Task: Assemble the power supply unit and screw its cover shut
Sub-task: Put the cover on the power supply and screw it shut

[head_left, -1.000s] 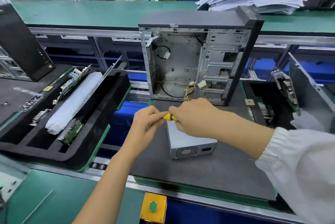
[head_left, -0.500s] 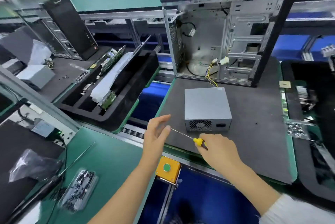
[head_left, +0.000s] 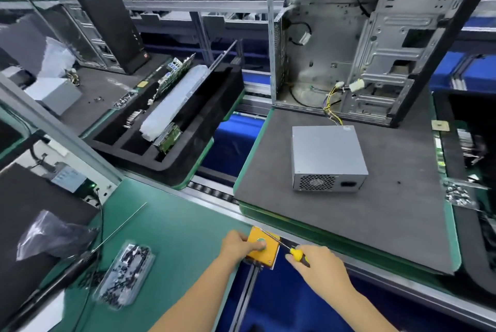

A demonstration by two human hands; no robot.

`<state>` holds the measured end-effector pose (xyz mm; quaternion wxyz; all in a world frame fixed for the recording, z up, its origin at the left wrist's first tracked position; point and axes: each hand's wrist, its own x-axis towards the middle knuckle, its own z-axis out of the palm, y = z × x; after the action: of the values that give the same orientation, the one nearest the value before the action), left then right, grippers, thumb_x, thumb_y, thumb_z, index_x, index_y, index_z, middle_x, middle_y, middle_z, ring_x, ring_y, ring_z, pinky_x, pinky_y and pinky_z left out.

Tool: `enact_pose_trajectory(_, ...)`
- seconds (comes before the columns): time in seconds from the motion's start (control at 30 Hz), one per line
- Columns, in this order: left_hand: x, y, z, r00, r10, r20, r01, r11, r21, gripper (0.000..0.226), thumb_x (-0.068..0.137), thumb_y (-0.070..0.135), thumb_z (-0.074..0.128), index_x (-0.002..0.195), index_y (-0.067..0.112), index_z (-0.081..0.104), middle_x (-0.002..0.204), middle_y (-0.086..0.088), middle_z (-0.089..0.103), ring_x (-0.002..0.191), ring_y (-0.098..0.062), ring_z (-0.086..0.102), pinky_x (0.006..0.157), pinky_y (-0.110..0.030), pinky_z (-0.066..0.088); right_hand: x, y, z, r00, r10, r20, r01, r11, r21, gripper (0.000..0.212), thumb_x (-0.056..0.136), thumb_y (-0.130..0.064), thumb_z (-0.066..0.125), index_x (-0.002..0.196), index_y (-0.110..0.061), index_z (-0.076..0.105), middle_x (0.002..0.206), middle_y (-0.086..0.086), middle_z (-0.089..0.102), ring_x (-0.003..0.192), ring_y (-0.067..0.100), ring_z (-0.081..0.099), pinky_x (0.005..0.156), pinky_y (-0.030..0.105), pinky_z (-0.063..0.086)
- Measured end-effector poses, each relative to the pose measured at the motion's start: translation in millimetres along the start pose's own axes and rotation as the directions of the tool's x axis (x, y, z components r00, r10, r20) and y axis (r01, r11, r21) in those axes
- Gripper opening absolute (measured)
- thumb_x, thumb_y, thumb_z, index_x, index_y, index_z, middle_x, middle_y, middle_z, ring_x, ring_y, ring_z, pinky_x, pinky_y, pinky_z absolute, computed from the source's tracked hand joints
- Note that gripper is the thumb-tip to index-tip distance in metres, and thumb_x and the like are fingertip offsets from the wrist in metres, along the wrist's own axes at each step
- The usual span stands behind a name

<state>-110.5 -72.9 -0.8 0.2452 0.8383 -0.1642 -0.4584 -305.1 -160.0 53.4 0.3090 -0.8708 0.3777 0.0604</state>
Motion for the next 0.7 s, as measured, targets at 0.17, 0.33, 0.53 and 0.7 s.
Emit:
enact_pose_trajectory(0.17, 15.4, 0.3, -8.9, 1.0, 0.032, 0.0, -0.031, 0.997, 0.075, 0.059, 0.064, 0.035, 0.09, 0.052, 0.021, 0.034, 0.052, 0.006, 0.035, 0.05, -0.01, 0.033, 0.05, -0.026, 0.024, 1.3, -7.6, 6.7, 1.0, 0.01, 0.022, -0.008, 0.998, -0.056, 0.043, 0.093, -0.056, 0.043, 0.059, -0.03, 0.034, 0.057, -0.009, 0.043, 0.061, 0.008, 0.046, 0.049, 0.017, 0.031)
enact_pose_trajectory(0.33, 19.4, 3.3, -8.2, 1.0, 0.005, -0.031, 0.001, 0.984, 0.18, 0.06, 0.063, 0.041, 0.089, 0.053, 0.022, 0.032, 0.053, 0.005, 0.037, 0.051, -0.013, 0.035, 0.054, -0.03, 0.025, 1.2, -15.4, 4.1, 0.999, 0.009, 0.04, -0.004, 0.993, -0.121, 0.041, 0.094, -0.055, 0.04, 0.061, -0.031, 0.033, 0.059, -0.011, 0.04, 0.07, 0.011, 0.048, 0.049, 0.02, 0.032)
enact_pose_trajectory(0.53, 6.8, -11.0, -3.4, 0.997, 0.072, -0.017, -0.073, 0.997, -0.023, 0.032, 0.078, 0.037, 0.081, 0.077, 0.01, 0.065, 0.071, -0.003, 0.064, 0.066, -0.019, 0.06, 0.065, -0.032, 0.051, 10.3, -36.4, 3.7, 0.999, -0.046, 0.023, 0.049, 0.986, -0.159, 0.027, 0.095, -0.043, 0.043, 0.072, -0.03, 0.037, 0.066, -0.011, 0.047, 0.069, 0.015, 0.05, 0.056, 0.028, 0.034)
enact_pose_trajectory(0.7, -8.3, -54.9, -23.6, 0.99, 0.007, -0.139, -0.064, 0.913, -0.404, 0.028, 0.099, 0.022, 0.057, 0.074, 0.009, 0.062, 0.064, -0.004, 0.061, 0.056, -0.014, 0.054, 0.048, -0.021, 0.04, 38.5, -72.1, 17.7, 0.963, -0.206, 0.172, 0.234, 0.958, -0.167, 0.006, 0.095, -0.022, 0.041, 0.094, -0.017, 0.039, 0.095, 0.008, 0.049, 0.078, 0.023, 0.045, 0.061, 0.032, 0.03)
